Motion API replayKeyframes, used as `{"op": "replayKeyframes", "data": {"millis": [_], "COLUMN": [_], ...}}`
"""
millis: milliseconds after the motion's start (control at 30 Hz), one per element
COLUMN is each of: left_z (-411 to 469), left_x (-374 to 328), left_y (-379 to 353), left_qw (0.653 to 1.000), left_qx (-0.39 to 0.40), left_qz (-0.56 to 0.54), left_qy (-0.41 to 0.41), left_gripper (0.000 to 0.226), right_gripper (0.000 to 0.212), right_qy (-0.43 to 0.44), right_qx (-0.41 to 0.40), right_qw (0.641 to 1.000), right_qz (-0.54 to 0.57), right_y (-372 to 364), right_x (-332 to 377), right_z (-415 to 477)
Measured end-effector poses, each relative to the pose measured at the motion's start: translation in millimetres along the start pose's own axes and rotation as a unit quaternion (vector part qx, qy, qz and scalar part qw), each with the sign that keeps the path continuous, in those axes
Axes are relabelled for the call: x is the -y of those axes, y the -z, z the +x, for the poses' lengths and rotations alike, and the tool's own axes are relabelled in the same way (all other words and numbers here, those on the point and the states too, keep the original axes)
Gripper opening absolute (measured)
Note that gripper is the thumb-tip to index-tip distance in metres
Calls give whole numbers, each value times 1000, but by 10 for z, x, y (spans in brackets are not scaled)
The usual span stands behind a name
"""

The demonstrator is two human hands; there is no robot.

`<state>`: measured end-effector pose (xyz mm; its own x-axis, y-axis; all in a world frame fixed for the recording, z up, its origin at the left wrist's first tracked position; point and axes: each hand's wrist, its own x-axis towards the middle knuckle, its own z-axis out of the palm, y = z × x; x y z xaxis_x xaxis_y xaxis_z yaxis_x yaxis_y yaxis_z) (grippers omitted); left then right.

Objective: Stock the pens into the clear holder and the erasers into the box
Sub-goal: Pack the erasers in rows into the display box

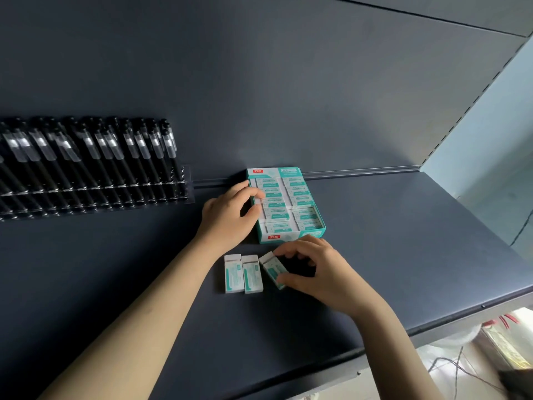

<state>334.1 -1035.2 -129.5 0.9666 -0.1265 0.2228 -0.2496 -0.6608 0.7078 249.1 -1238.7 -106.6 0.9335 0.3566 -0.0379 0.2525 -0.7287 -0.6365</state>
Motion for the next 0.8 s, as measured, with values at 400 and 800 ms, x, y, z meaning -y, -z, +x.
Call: {"op": "replayKeyframes", "data": {"millis": [400,800], "left_z": [-2,-24], "left_x": [-6,-37], "left_y": [8,31], "left_qw": [1000,1000], "left_qx": [9,11], "left_qz": [8,11], "left_qy": [0,2], "left_gripper": [20,21], "right_gripper": [23,25], "right_qy": [-1,33], "right_qx": [-83,-69], "right_qw": [997,996], "right_qz": [5,34], "right_y": [101,188], "right_x": [-162,-175], "right_z": [-63,37]}}
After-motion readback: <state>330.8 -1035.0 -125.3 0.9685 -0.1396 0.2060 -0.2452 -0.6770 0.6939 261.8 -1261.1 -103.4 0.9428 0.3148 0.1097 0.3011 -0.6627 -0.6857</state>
